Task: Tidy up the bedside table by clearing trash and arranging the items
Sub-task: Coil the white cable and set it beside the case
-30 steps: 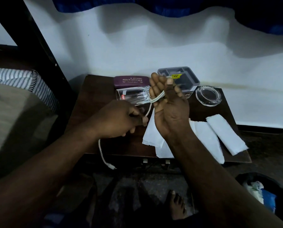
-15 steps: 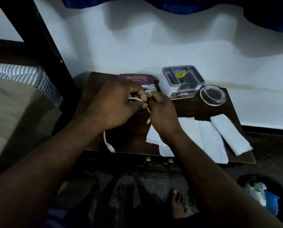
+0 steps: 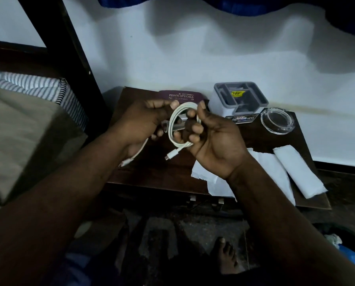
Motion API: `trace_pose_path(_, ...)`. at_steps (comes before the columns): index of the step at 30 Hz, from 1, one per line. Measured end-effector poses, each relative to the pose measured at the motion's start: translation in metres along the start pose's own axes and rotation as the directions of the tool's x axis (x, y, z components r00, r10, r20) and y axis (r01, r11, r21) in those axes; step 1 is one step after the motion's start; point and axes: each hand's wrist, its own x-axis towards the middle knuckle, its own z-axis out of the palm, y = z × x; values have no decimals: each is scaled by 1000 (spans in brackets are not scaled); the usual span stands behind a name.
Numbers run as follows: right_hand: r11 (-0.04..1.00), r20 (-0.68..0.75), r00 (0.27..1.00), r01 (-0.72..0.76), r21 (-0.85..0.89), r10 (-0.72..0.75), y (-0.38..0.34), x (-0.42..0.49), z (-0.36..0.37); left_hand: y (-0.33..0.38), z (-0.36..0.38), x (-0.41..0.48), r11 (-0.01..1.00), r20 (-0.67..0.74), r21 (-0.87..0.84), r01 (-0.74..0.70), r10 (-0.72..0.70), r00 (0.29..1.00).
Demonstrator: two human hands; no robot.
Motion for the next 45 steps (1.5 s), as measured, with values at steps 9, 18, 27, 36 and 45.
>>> trace_pose_path(9, 916, -82, 991, 126, 381, -102, -6, 7, -18, -1, 21, -4, 963, 88, -210, 166, -151, 985)
trace_pose_path(18, 899, -242, 959, 235, 369, -151, -7, 5, -20, -5, 31, -6, 942, 46, -253, 220, -215, 975)
trace_pose_path(27, 942, -353, 932, 191, 274, -86, -2, 5, -15, -5, 33, -7, 946, 30, -256, 200, -199, 979)
trace_pose_path(36, 928, -383, 922, 193, 318, -61, -1, 7, -18, -5, 39, -10, 969, -53, -216, 120, -135, 989)
trace_pose_path(45, 908, -391, 909, 279, 314, -144, 3, 11, -23, -10, 50, -15, 959, 7, -206, 197, -200, 980)
